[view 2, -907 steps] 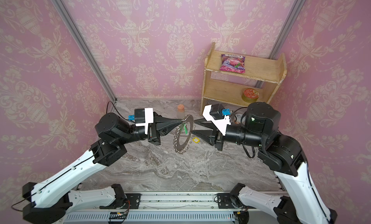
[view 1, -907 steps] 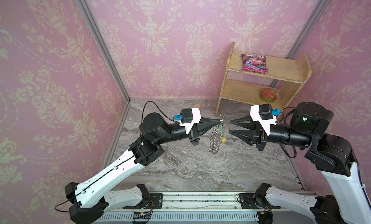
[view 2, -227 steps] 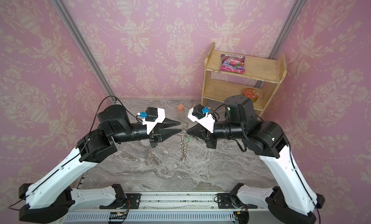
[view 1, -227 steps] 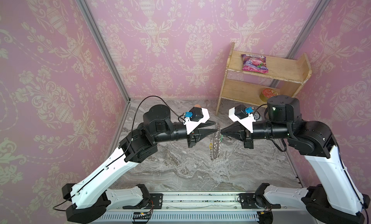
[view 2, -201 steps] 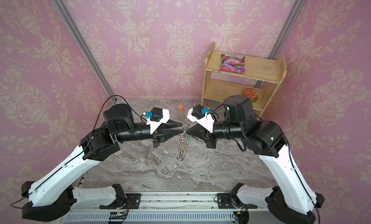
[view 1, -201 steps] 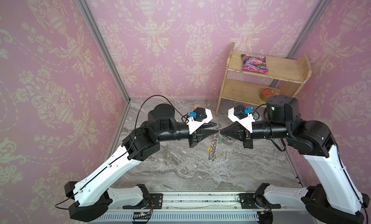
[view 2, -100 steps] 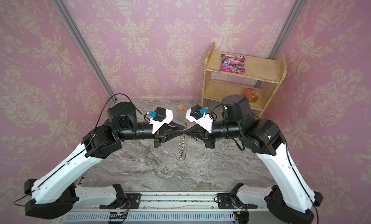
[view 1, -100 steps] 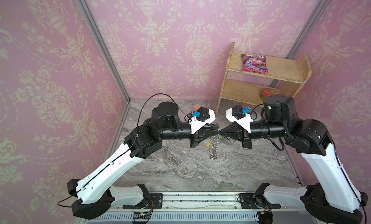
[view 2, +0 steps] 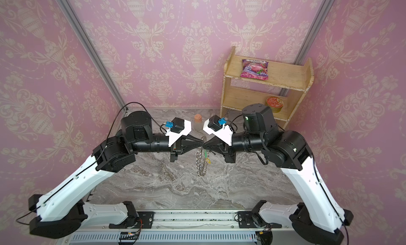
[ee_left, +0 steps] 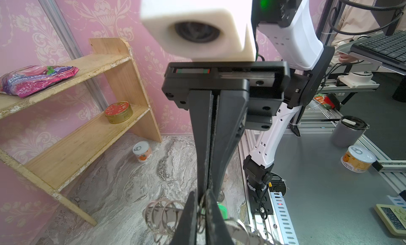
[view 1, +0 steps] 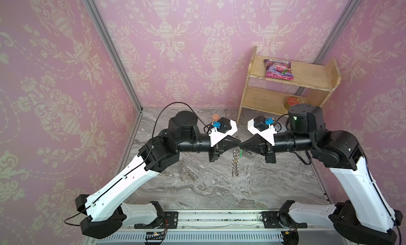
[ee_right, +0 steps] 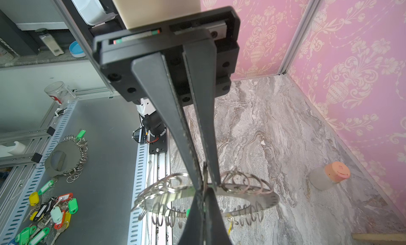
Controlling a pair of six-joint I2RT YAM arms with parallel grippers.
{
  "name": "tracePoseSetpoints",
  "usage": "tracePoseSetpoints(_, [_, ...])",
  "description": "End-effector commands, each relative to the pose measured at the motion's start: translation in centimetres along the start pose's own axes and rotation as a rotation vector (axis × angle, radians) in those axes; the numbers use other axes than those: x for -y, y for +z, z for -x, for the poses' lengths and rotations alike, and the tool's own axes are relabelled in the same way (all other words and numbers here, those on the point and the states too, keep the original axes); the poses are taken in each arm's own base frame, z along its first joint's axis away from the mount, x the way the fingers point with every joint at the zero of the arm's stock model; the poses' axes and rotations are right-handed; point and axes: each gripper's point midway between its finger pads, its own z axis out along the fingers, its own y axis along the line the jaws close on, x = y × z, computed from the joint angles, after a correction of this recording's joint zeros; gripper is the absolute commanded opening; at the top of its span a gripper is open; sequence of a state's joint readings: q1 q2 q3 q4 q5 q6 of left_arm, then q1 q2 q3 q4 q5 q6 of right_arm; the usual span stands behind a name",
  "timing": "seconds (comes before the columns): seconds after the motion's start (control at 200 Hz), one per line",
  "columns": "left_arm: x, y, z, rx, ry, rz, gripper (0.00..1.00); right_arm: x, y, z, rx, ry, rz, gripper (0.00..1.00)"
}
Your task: Put the keys on the keyring
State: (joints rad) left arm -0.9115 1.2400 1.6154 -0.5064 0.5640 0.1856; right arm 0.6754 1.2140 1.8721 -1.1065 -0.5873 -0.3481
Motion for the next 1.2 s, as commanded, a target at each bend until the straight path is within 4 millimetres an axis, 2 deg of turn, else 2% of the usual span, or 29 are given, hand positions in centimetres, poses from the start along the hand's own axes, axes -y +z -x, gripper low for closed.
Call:
tracePoseSetpoints(0.0, [0.5,-0.3,0.9,0.02,-0.004,-0.028,0.07,-0.4,-0.4,0.7,0.033,-0.032,0.009,0.0])
tracePoseSetpoints(0.105, [0.5,-0.3,0.9,0.019,-0.006,-0.032,0.0,-0.4,-0.5,0.8,0.037,-0.035,0.009,0.0])
tracePoseSetpoints(0.42, [0.7,-0.3,1.3,0.066,0.022,-0.041,0.0,-0.4,-0.5,0.9,0.039,-0.025,0.007,0.0])
tracePoseSetpoints(0.44, [0.7,-0.4,1.4,0.074,0.027,-0.037,0.0,-0.4,-0.6,0.8,0.038,-0.025,0.005,0.03])
tracePoseSetpoints(0.48, [0.6,-0.5,1.7,0.09,0.036,-0.027,0.0,-0.3,-0.6,0.8,0.035,-0.025,0.0,0.15])
tracePoseSetpoints(0.52, [0.6,-0.7,2.0,0.109,0.049,-0.017,0.0,-0.3,-0.8,0.7,0.034,-0.026,-0.011,0.21])
tracePoseSetpoints(0.605, [0.5,-1.3,2.9,0.153,0.072,0.007,0.0,-0.1,-1.2,0.7,0.035,-0.031,-0.037,0.29])
tracePoseSetpoints(0.7, [0.5,-1.8,3.7,0.194,0.089,0.024,0.0,0.0,-1.7,0.7,0.038,-0.035,-0.066,0.32])
tracePoseSetpoints(0.986, [0.7,-2.8,5.3,0.282,0.107,0.036,0.0,-0.4,-2.7,2.5,0.13,-0.046,-0.077,0.33])
tracePoseSetpoints(1.191, [0.9,-2.9,5.7,0.321,0.098,0.024,0.0,-0.6,-2.9,3.7,0.184,-0.051,-0.06,0.31])
